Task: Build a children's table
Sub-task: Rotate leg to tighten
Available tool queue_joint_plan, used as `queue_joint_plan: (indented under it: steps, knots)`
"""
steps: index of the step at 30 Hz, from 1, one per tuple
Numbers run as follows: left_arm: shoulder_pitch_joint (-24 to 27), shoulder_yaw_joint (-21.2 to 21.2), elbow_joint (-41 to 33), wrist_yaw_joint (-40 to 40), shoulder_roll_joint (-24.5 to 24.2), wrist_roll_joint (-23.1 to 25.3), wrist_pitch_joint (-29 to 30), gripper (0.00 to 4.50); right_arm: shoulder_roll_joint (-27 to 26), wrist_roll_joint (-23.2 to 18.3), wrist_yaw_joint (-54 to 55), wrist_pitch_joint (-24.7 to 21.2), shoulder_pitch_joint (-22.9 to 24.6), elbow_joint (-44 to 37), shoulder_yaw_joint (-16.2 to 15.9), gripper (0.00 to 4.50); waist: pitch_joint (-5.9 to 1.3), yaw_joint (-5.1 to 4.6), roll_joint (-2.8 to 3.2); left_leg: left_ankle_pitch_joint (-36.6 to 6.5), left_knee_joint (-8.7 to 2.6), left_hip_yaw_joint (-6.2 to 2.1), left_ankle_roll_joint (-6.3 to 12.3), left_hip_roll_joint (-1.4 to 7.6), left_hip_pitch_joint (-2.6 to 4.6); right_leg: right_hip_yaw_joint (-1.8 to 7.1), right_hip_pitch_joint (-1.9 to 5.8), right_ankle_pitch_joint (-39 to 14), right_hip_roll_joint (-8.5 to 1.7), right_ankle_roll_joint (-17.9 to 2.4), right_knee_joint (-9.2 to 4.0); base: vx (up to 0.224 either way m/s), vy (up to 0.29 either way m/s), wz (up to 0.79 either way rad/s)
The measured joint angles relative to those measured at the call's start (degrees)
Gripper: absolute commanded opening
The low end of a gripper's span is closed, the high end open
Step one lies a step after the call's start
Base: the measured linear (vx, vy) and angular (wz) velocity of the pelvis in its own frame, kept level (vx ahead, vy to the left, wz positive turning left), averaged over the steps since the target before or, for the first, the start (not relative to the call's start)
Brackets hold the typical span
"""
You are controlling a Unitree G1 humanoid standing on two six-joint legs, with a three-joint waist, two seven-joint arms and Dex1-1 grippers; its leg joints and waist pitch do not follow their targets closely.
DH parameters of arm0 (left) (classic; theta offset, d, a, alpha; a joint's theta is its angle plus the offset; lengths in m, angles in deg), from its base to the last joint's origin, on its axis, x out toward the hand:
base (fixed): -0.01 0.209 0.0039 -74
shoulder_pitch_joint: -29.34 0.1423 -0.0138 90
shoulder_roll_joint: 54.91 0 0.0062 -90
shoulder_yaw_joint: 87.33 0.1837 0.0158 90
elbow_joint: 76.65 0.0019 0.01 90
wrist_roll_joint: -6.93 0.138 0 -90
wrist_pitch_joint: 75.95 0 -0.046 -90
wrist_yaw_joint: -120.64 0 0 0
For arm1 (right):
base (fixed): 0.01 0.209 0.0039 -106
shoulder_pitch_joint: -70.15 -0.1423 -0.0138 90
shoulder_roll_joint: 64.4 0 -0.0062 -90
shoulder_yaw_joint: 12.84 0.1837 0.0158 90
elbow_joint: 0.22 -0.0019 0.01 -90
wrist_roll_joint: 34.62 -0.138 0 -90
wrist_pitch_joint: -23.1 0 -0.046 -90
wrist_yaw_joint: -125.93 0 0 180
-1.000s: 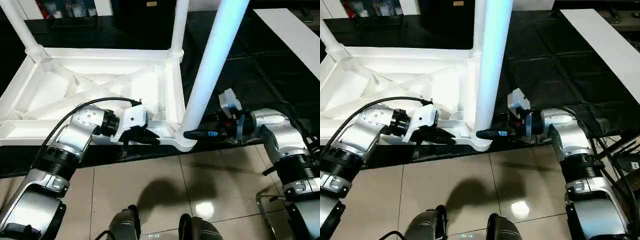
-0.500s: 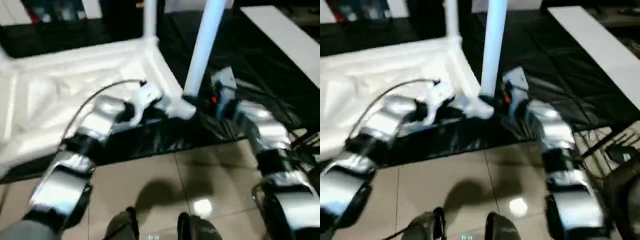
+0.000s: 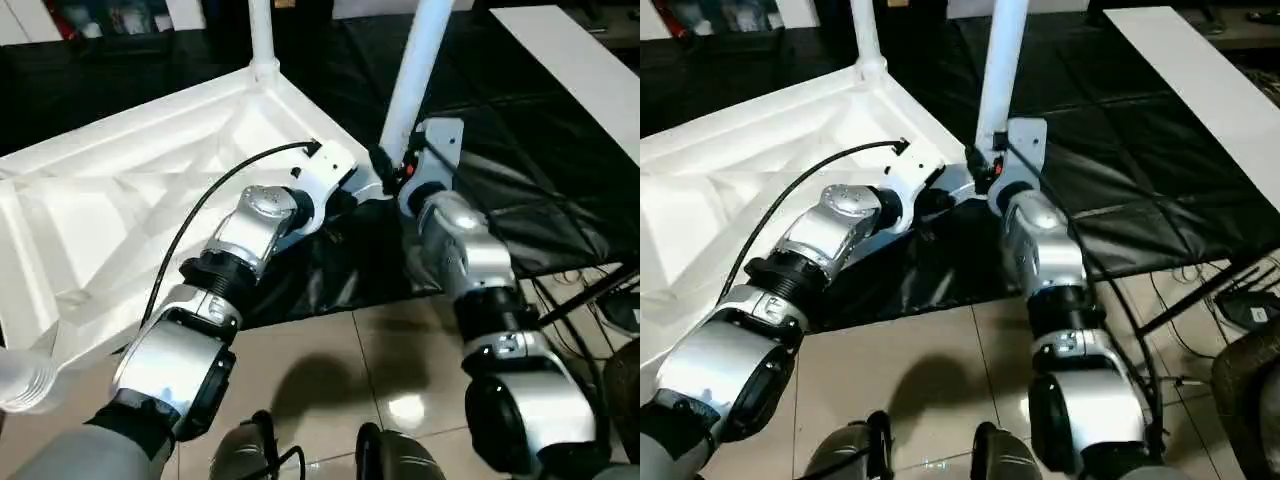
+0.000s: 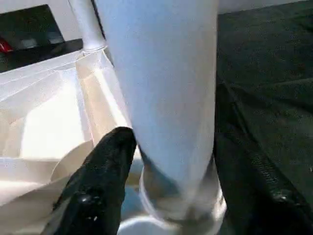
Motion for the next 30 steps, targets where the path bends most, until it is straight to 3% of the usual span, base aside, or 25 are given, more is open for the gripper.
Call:
queue_joint_plan:
  steps: [3,5,8,12,15,20,26,27,30]
  knots:
    - [0.01,-0.07,0.21,0.17,-0.76,0.02,-0.46,0.0,1.22,-0.39,-3.03,1.48,1.01,0.66,-0.97,3.16,0.01,-0.44,0.0,-0.06,-0.02,0.03,-0.11,0.0,-0.01,0.03,-0.02,0.1,0.0,0.08,-0.06,0.0,0.0,0.0]
    - [0.4,0.05,-0.46,-2.33,-1.97,-0.03,-0.62,0.0,5.67,-0.45,-9.96,4.01,2.41,0.75,-2.69,3.4,0.01,-0.34,-0.01,-0.05,-0.04,0.04,-0.09,0.0,-0.05,0.03,-0.03,0.11,0.0,0.09,-0.12,0.0,0.0,0.0]
    - [2.13,0.51,-2.74,-6.11,-4.6,-0.02,-1.61,0.0,10.82,-0.72,-17.95,6.6,3.43,0.31,-2.65,3.57,0.01,-0.68,-0.01,0.0,-0.08,0.04,0.02,0.01,0.0,0.03,-0.06,0.1,0.02,0.11,-0.08,0.0,0.0,0.0]
    - [4.64,1.11,-5.82,-10.9,-7.66,-0.02,-3.22,0.0,15.57,-2.46,-27.24,7.21,3.53,-1.23,-2.44,3.96,0.0,-0.83,0.01,0.01,-0.12,0.03,0.03,0.13,0.07,0.0,-0.08,0.08,0.14,0.14,0.01,0.0,0.0,0.0]
    - [6.78,2.64,-8.24,-15.57,-10.5,-0.01,-6.43,0.0,19.85,-3.21,-36.16,8.73,4.57,-2.09,-4.36,4.13,-0.01,-0.74,0.03,0.01,-0.08,0.03,0.03,0.15,0.1,-0.03,-0.02,0.07,0.14,0.16,0.01,0.0,0.0,0.0]
    - [11.21,3.4,-12.89,-25.86,-15.52,-1.53,-11.55,0.0,23.88,-5.26,-51.25,9.99,6.46,-2.52,-7.03,4.13,-0.03,-0.57,0.06,0.01,-0.01,0.05,0.02,0.15,0.07,-0.01,-0.01,0.07,0.12,0.16,0.01,0.0,0.0,0.0]
    - [13.72,5.24,-17.05,-33.56,-17.86,-3.21,-12.79,0.0,24.9,-7.11,-60.69,10.08,6.56,-2.71,-9.16,4.13,-0.03,0.8,0.06,0.0,0.11,0.06,0.01,0.14,0.07,0.0,0.06,0.08,0.08,0.14,0.03,0.0,0.0,0.0]
    - [14.29,5.42,-17.98,-34.86,-18.57,-3.65,-12.81,0.0,24.94,-7.21,-62.35,10.04,6.56,-2.71,-9.83,3.87,-0.03,0.83,0.06,-0.01,0.13,0.07,0.0,0.14,0.06,0.0,0.06,0.08,0.07,0.14,0.03,0.0,0.0,0.0]
    - [15.67,5.77,-20.03,-38.46,-20.07,-4.6,-12.92,0.0,25.17,-7.23,-64.99,9.93,6.69,-2.54,-11.1,3.74,-0.04,1.19,0.06,-0.01,0.14,0.07,0.01,0.13,0.05,-0.01,0.08,0.08,0.05,0.14,0.04,0.0,0.0,0.0]
